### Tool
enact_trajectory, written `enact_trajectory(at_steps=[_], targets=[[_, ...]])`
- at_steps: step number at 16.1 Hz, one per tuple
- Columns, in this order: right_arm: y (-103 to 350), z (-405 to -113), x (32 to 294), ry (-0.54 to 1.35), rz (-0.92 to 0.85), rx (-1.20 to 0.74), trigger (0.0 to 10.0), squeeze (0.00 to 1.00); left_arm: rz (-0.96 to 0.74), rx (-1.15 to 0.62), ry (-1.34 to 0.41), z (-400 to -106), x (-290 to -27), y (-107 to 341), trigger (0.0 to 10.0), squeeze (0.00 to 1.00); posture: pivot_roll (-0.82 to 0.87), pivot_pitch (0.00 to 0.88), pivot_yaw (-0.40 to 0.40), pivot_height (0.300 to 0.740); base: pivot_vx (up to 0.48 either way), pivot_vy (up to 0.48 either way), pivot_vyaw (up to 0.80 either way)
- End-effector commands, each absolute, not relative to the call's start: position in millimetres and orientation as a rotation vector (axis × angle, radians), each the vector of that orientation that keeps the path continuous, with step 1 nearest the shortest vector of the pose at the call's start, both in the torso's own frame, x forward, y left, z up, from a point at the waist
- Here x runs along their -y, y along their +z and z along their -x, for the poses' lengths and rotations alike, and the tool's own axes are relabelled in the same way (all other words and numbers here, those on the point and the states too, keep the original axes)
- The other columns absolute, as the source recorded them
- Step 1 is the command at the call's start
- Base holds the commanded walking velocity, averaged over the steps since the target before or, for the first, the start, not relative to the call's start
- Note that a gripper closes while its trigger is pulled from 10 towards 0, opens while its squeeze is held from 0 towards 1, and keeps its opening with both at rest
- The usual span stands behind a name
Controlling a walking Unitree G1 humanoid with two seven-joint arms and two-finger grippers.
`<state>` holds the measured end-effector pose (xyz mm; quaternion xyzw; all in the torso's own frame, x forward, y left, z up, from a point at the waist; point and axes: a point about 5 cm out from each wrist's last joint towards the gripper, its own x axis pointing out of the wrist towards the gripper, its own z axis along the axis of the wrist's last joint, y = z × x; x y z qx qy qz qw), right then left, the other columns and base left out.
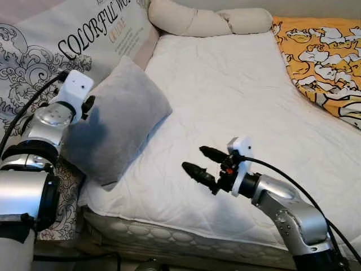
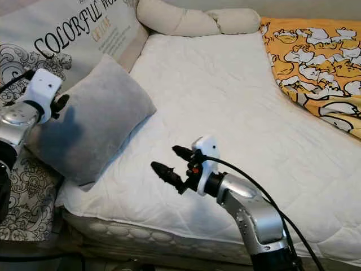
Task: Clean up the room
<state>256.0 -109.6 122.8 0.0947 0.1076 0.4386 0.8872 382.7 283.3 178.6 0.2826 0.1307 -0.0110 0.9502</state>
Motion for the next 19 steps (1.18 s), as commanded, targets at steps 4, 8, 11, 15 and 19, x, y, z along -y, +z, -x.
enact_trajectory(at_steps=[4, 8, 11, 15, 19], targets=[[127, -249, 124, 0.869, -0.173, -0.214, 10.0, 0.00, -0.472, -0.359, -0.034, -365, -304, 157, 10.0, 0.00, -0.11, 0.000, 0.094, 0.740, 0.000, 0.000, 0.00], [128, -244, 139, 0.772, -0.133, -0.210, 10.0, 0.00, -0.270, -0.344, -0.055, -356, -304, 140, 10.0, 0.00, -0.11, 0.000, 0.109, 0.740, 0.000, 0.000, 0.00], [120, -245, 156, 0.552, -0.042, -0.228, 10.0, 0.00, 0.004, -0.149, -0.237, -359, -257, 133, 10.0, 0.00, -0.09, 0.000, 0.106, 0.740, 0.000, 0.000, 0.00], [112, -237, 156, 0.388, -0.015, -0.268, 10.0, 0.00, 0.047, -0.006, -0.235, -321, -207, 127, 10.0, 0.00, -0.05, 0.000, 0.058, 0.740, 0.000, -0.087, 0.00], [105, -229, 157, 0.230, -0.126, -0.271, 10.0, 0.00, -0.033, -0.039, -0.233, -274, -187, 123, 10.0, 0.00, 0.01, 0.000, 0.025, 0.740, 0.000, -0.480, 0.00]])
